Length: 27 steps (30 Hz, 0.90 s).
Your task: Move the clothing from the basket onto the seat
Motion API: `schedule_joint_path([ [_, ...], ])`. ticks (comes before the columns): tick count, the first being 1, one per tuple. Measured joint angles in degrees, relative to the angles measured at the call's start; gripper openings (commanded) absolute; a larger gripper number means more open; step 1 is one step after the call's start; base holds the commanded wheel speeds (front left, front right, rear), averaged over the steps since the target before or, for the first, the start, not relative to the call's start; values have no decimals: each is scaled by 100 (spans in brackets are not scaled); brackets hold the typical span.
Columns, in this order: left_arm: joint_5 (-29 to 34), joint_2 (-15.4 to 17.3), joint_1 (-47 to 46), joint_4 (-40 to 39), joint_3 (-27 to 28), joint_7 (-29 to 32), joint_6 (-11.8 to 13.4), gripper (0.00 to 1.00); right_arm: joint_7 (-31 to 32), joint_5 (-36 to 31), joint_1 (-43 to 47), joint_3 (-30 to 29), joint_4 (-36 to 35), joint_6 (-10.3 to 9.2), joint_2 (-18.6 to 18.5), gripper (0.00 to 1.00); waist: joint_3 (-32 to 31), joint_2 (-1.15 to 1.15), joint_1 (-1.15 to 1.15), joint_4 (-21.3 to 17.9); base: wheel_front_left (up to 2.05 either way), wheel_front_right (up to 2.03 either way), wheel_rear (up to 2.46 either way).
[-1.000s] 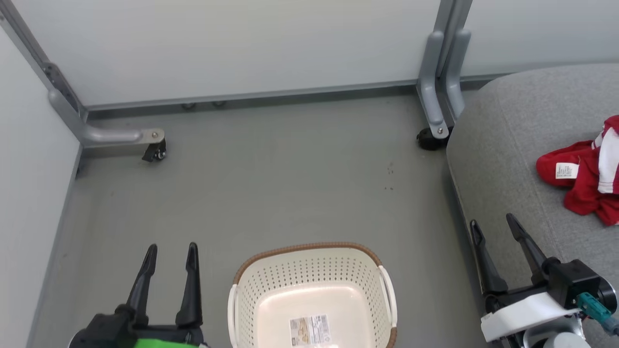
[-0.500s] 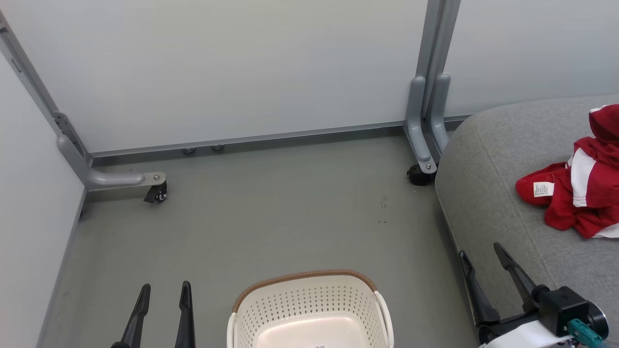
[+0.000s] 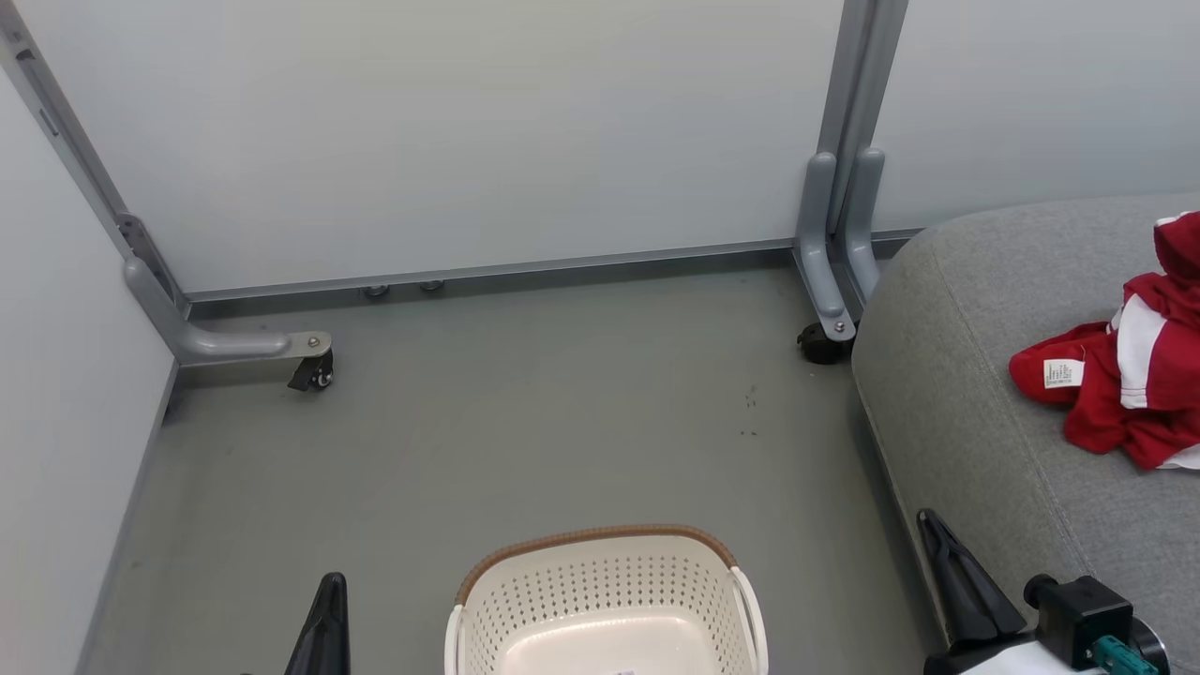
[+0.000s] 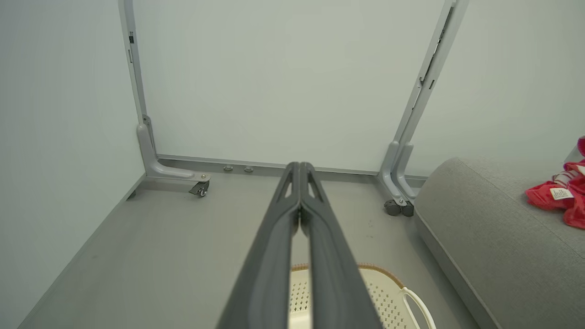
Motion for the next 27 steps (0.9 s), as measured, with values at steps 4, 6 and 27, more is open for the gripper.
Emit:
schedule_joint_path([
  [4,-442,3,-15,60,8,88,0,0,87,452,-7,-20,38,0,2,0,18,0,0,3,0,0,0],
  [6,-678,7,-41,103,15,140,0,0,135,673,-27,-33,67,0,1,0,26,0,0,4,0,0,0],
  [27,-2856,100,-644,497,160,612,-16,0,638,2909,-403,-225,315,0,3,0,120,0,0,19,0,0,0],
])
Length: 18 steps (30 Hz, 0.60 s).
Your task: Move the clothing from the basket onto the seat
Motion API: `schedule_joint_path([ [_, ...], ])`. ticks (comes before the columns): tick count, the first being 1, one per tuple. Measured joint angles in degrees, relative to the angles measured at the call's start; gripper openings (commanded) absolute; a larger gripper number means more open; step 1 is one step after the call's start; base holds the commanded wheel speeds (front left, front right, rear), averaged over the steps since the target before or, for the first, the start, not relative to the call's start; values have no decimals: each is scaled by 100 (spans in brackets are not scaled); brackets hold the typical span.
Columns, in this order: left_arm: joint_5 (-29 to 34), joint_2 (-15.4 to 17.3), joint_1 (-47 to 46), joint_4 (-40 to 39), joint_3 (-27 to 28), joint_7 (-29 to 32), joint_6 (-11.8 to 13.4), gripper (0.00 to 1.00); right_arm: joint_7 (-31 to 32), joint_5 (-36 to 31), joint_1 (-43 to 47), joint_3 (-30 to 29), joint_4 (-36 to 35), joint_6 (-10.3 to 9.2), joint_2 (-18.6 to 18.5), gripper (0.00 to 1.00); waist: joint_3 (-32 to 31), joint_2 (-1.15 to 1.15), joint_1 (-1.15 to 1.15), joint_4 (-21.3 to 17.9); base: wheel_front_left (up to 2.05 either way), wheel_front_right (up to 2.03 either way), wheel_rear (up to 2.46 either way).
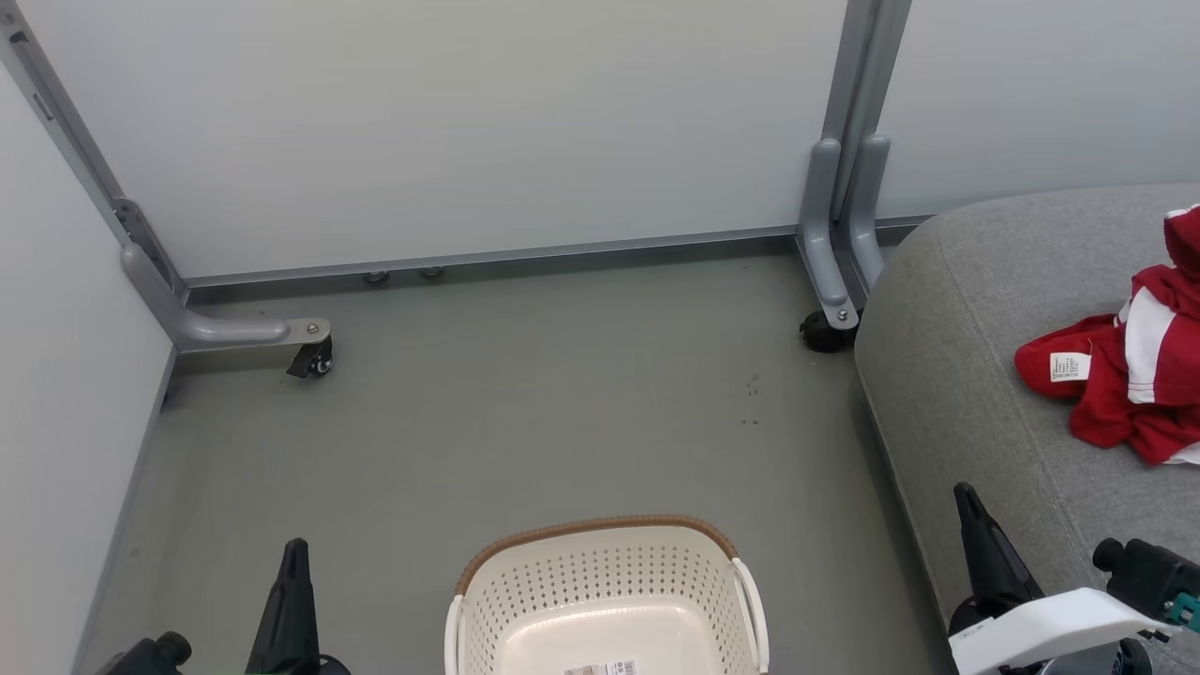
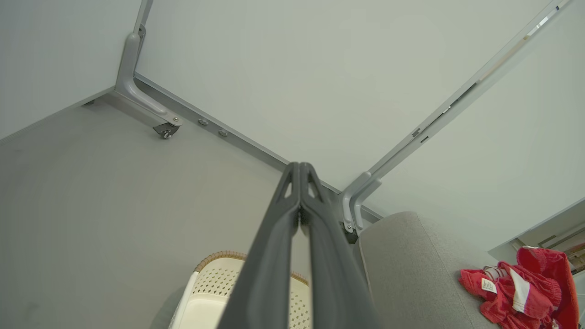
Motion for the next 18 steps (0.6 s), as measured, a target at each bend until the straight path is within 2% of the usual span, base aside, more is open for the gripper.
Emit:
schedule_joint_path([
  [18,-1360,43,-375,197,130,322,-9,0,339,1382,-241,-155,158,-1,31,0,75,0,0,12,0,0,0],
])
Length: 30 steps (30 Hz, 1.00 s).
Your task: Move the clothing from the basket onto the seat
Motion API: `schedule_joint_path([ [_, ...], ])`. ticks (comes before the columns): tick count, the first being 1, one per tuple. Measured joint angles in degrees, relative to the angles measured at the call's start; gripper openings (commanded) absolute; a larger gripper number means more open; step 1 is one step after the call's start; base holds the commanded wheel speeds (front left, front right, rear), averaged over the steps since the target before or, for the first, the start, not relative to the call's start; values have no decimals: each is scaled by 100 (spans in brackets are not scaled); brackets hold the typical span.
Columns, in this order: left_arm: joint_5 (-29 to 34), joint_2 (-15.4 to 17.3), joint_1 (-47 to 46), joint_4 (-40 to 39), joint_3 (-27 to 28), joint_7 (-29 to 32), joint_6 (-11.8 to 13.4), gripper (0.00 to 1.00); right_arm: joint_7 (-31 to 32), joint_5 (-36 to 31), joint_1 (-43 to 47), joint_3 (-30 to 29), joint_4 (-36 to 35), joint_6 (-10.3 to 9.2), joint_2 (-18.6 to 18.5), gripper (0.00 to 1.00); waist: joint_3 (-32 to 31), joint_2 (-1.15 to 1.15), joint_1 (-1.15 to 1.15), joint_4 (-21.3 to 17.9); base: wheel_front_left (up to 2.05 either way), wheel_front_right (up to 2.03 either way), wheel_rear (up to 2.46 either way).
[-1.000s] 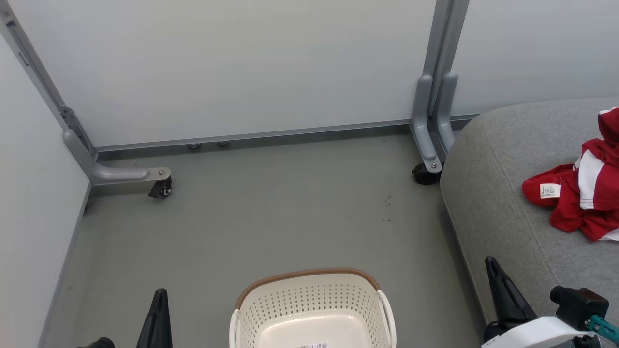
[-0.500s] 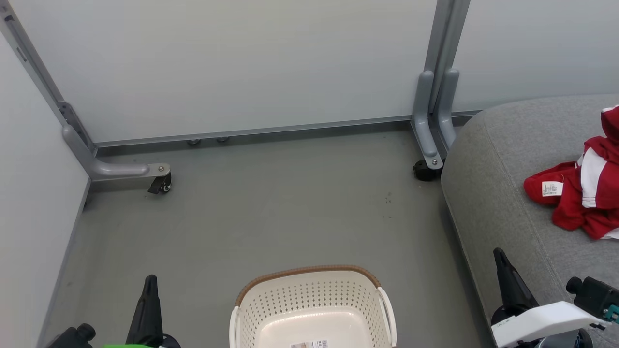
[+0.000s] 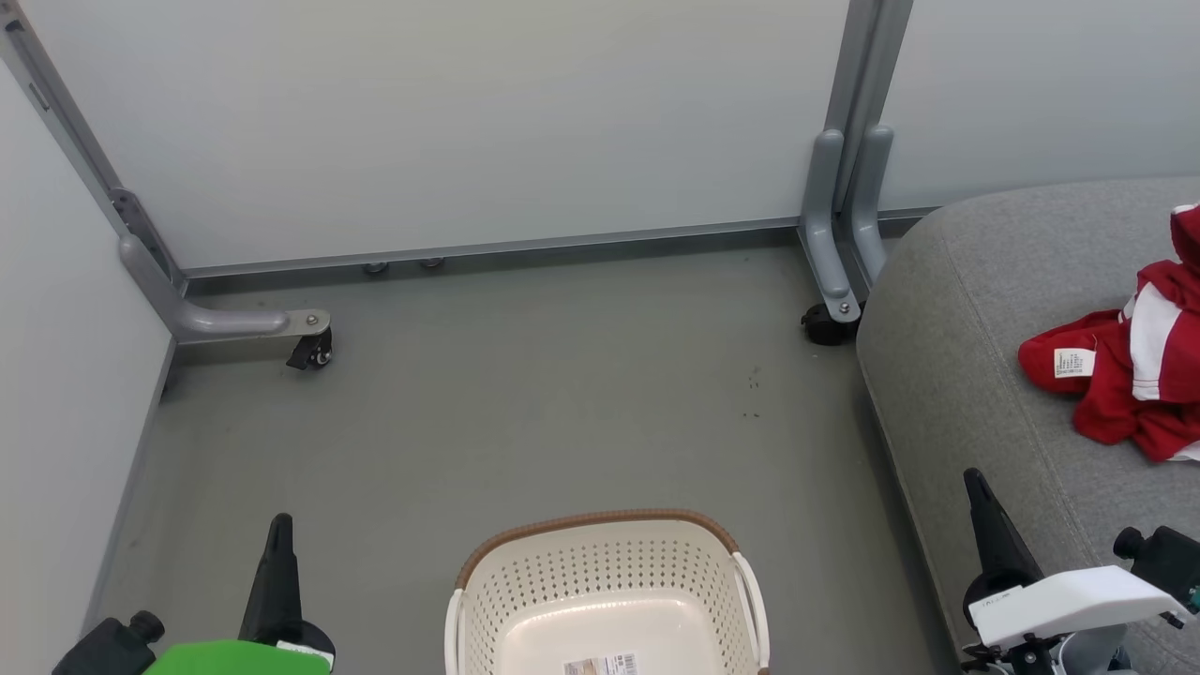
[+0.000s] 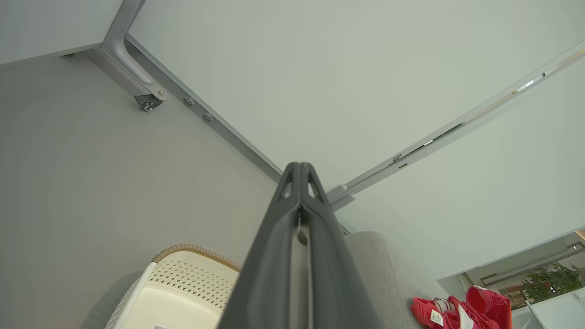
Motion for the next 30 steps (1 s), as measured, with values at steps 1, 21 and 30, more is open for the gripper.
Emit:
schedule_joint_path([
  [1,-53,0,-25,8,7,13,0,0,15,71,-9,-8,9,0,1,0,4,0,0,1,0,0,0],
  [21,-1247,11,-368,205,152,341,-41,0,341,1304,-234,-170,151,-1,40,0,87,0,0,14,0,0,0],
  [30,-1725,13,-509,283,222,464,-42,0,468,1783,-332,-237,203,-1,59,0,124,0,0,20,0,0,0],
])
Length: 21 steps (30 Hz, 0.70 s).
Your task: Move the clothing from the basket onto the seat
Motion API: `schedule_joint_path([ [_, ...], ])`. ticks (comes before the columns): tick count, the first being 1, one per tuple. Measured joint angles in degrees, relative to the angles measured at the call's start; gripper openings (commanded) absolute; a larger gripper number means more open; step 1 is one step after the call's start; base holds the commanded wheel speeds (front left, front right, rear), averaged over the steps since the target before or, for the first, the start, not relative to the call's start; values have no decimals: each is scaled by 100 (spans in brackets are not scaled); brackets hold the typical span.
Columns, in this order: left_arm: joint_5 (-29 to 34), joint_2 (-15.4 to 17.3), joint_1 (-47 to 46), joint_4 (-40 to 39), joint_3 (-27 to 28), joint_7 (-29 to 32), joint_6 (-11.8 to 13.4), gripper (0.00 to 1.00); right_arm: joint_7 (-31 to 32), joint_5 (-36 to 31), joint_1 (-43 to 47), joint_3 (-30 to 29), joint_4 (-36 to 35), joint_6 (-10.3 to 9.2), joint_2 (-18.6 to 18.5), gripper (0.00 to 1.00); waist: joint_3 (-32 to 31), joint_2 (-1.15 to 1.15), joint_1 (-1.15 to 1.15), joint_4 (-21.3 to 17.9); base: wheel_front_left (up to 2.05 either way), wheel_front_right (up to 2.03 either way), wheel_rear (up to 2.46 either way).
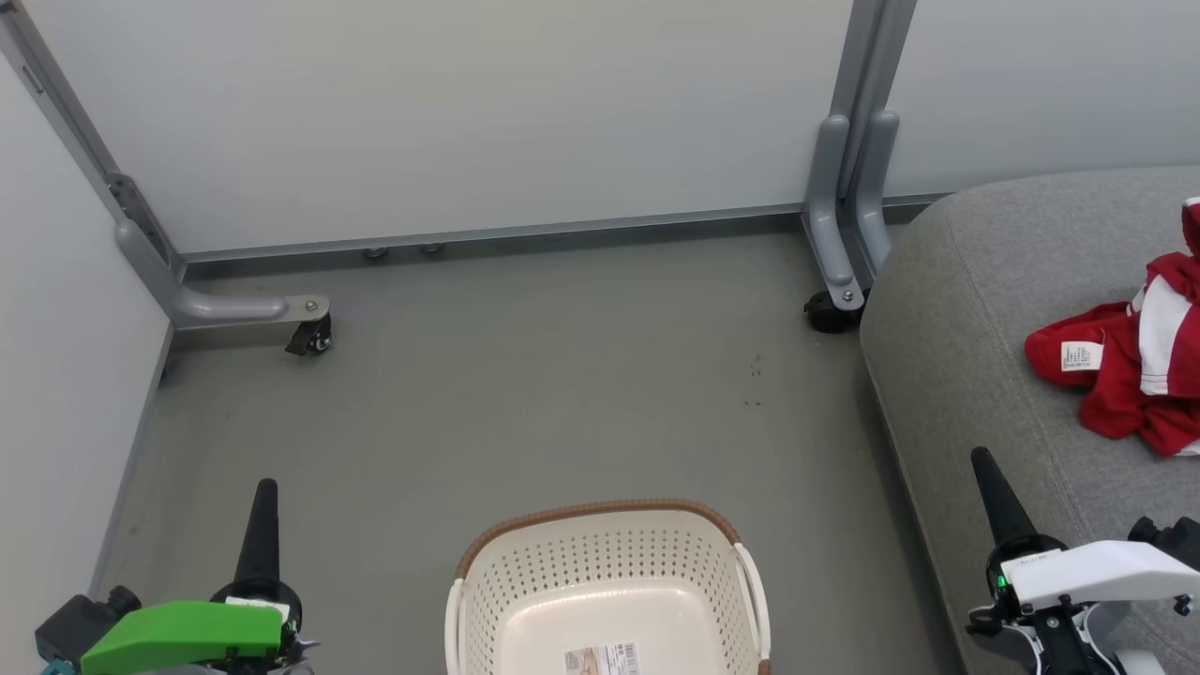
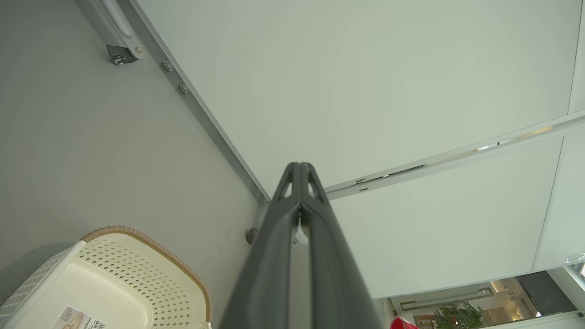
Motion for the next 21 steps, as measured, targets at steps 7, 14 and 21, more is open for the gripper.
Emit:
schedule_joint_path([
  [7,-328,0,-103,58,47,97,-2,0,99,348,-73,-54,40,0,19,0,29,0,0,5,0,0,0],
  [14,-635,-1,-191,108,92,196,-5,0,193,680,-123,-104,81,0,32,0,58,0,0,9,0,0,0],
  [21,-943,-1,-282,162,148,293,-7,0,292,998,-202,-153,116,0,43,0,88,0,0,14,0,0,0],
])
